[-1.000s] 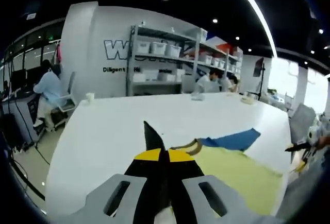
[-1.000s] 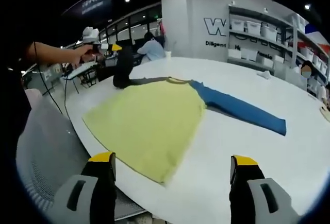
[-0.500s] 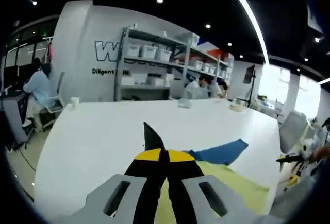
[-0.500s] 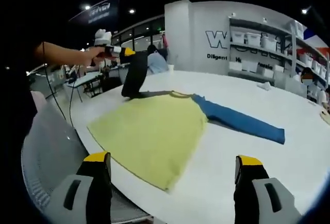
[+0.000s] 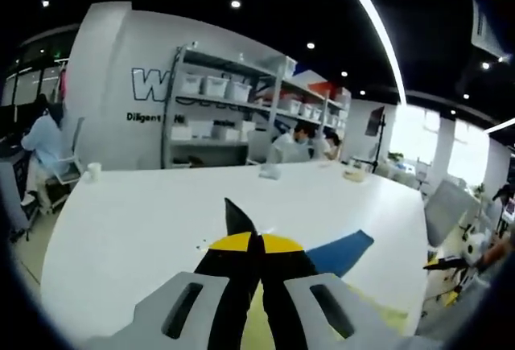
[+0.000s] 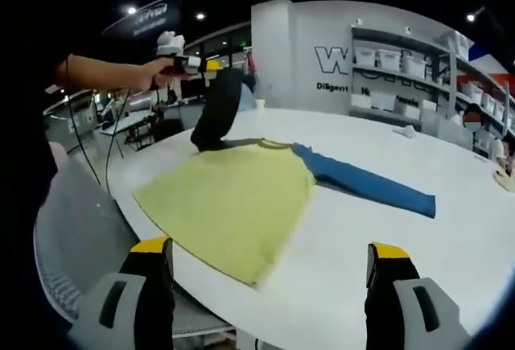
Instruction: Fold the garment on the visible template until the final outline fits inside the template.
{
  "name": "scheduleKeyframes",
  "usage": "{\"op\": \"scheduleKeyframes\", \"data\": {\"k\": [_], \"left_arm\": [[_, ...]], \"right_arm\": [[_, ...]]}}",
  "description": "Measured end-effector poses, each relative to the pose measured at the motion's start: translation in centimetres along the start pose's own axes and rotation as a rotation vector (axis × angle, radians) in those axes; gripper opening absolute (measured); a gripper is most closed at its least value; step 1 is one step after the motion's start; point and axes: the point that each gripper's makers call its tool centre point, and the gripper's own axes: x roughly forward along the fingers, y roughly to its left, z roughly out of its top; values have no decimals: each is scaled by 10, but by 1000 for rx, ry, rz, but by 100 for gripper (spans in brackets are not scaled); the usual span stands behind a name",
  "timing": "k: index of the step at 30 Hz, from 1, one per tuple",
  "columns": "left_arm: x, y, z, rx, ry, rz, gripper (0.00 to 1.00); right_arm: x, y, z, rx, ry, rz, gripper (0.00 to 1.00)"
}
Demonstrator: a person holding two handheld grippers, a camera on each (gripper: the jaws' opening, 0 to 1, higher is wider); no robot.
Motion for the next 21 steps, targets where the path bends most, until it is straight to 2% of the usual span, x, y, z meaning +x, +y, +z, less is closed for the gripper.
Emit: {"op": "scheduleKeyframes", "data": {"k": [10,21], "left_arm": [[31,-24,1,-27,13,-49,1],[60,-43,-23,25,84,-93,1]], "right_arm": [[-9,-1,-8,14,6,-22,98],[-16,-5,-7,41,-8,-60,98]]}}
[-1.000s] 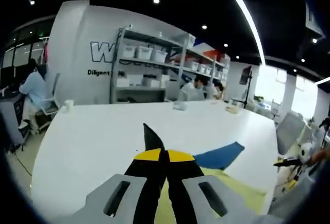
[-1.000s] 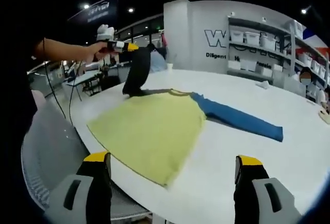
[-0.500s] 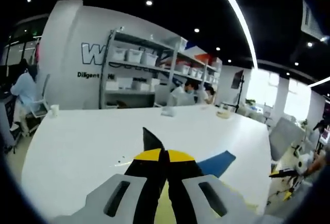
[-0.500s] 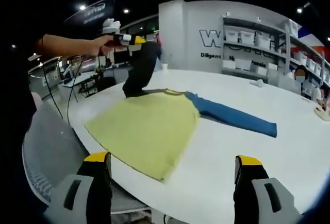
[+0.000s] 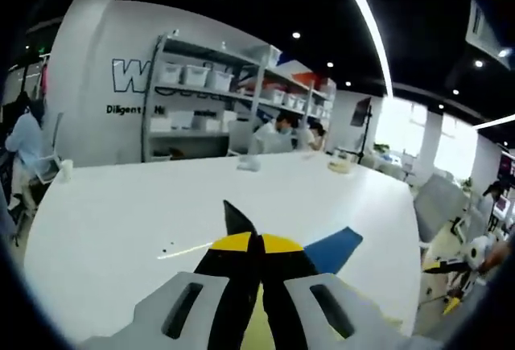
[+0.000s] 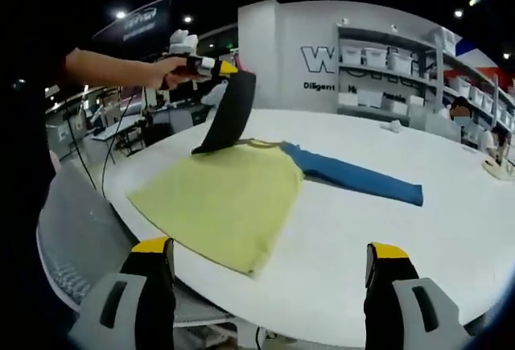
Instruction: Fold the garment on the visible template until the final outline fits inside the template.
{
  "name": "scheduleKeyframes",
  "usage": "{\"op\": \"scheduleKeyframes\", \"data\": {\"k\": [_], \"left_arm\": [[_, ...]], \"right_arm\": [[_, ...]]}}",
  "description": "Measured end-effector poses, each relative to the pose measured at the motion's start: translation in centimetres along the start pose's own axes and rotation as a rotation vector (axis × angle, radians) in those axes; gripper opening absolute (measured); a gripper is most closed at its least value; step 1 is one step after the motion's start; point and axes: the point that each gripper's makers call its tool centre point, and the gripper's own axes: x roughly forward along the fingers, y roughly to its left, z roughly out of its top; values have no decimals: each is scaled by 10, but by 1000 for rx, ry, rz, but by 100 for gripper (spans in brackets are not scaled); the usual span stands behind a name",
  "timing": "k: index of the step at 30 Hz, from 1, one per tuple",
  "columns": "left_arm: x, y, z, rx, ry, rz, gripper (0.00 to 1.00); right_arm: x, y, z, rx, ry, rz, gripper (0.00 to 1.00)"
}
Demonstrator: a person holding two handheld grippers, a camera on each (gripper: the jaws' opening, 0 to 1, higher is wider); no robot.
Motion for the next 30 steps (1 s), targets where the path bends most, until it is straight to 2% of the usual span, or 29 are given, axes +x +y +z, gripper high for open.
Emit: {"op": "scheduleKeyframes", "data": {"k": [2,13,21,30], "left_arm": [[5,-3,-6,21,14,-7,1],[29,-11,-33,18,80,-29,1],[48,-22,-61,-27,126,-44,1],[68,-46,-88,-81,162,-88,1]], "right_arm": [[0,0,0,1,-2,-3,98],[-9,1,-3,17,10,-21,98],[-19,-7,-2,21,21,-52,98],[-26,-7,1,18,31,-74,98]]}}
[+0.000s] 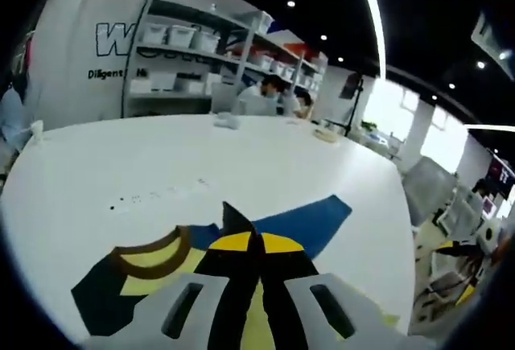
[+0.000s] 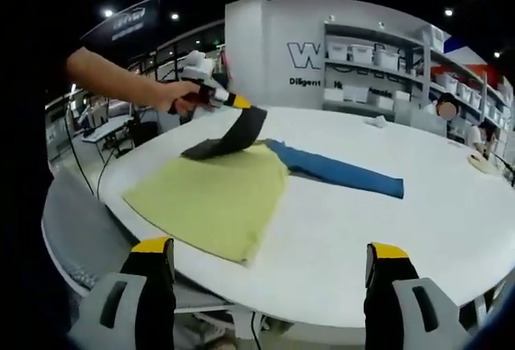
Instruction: Fold the garment on the visible template until the final outline fits inside the template.
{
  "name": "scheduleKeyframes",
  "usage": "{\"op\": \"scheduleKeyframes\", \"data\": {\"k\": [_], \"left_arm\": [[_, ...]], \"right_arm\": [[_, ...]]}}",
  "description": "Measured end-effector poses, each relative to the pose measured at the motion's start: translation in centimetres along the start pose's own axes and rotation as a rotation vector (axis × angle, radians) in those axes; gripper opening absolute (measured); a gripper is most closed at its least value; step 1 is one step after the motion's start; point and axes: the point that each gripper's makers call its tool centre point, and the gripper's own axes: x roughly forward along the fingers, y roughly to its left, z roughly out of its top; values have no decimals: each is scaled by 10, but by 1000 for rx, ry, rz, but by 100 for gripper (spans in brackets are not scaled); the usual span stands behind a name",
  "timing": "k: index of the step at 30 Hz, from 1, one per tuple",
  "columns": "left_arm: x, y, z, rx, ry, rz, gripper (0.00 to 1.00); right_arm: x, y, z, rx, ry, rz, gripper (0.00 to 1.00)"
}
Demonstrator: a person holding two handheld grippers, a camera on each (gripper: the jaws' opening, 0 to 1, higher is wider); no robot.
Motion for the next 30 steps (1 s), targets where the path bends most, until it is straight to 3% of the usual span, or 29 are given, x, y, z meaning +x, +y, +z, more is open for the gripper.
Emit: {"op": "scheduleKeyframes", "data": {"k": [8,13,22,28,30], "left_arm": [[11,-12,-15,-30,19,-49,1],[12,-21,-24,10,28,-93,2],[7,-24,-18,56,-3,-133,0],[3,-15,-18,56,-11,-126,0],[2,-5,-22,51,-2,-80,0]], "right_arm": [[-1,7,5,-29,15,-5,98],[0,10,1,-32,34,-7,98],[2,16,4,-50,59,-3,99],[4,18,8,-69,61,7,99],[5,18,10,-81,63,10,99]]}}
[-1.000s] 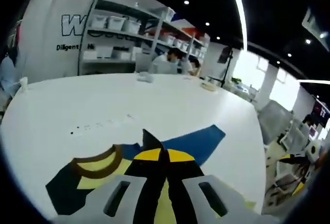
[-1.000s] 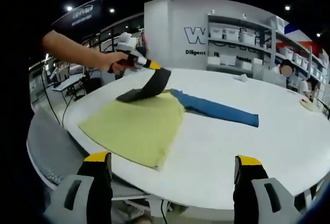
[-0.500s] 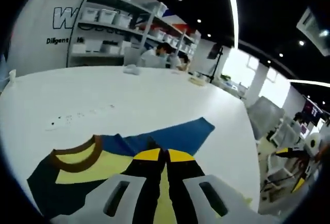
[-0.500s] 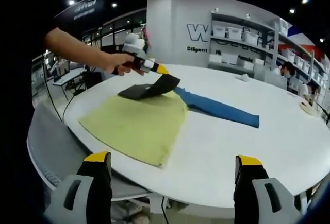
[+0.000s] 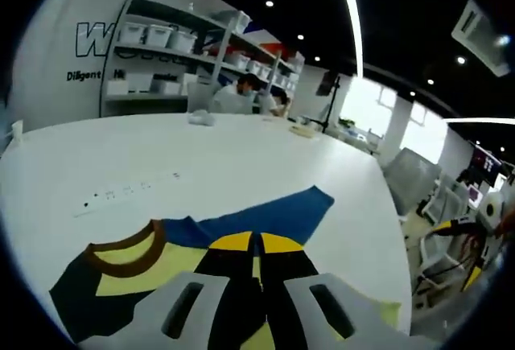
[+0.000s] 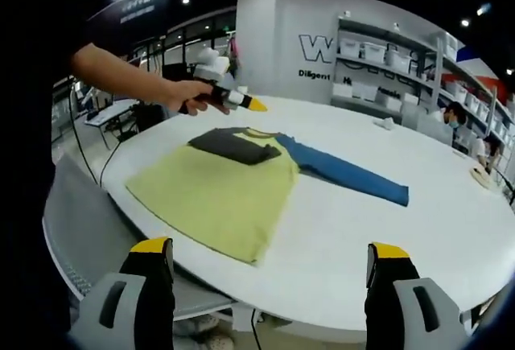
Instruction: Fold the garment on the visible template until the final outline fits inside the template.
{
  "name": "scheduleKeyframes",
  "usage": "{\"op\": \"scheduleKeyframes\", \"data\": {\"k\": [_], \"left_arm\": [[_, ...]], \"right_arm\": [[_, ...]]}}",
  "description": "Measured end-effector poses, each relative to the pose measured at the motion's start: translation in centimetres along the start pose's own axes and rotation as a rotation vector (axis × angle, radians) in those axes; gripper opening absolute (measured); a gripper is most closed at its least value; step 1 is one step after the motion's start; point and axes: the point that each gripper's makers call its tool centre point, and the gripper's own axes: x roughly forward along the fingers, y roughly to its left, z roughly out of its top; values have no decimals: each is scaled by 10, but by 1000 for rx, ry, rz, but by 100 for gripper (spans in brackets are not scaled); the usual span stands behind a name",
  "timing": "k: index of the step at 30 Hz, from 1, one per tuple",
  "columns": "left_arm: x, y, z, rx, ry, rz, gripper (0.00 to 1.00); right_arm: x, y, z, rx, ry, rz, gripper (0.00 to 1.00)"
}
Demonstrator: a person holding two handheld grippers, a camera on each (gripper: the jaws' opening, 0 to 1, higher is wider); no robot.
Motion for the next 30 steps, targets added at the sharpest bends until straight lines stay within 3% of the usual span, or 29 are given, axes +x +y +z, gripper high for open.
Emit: {"op": "scheduleKeyframes", "data": {"k": [2,4,12,21,24,26,29,30], "left_arm": [[1,12,-13,-39,30,54,0],[4,15,-28,-57,69,58,0],[11,10,-50,-28,111,79,4],[30,-7,-70,-1,162,115,30],[37,-8,-84,14,224,140,26],[39,-7,-87,20,237,165,20],[37,-9,-89,-15,253,178,2],[37,-11,-89,-20,253,174,3]], "right_arm": [[0,-2,2,0,-11,2,99],[-1,-3,5,6,-24,-1,99],[-5,-5,-3,19,-36,28,99],[-9,-22,-8,42,-59,46,99],[-13,-26,-11,39,-62,61,99],[-16,-30,-13,34,-61,70,99],[-20,-40,-16,34,-66,78,99],[-20,-45,-17,35,-67,81,99]]}}
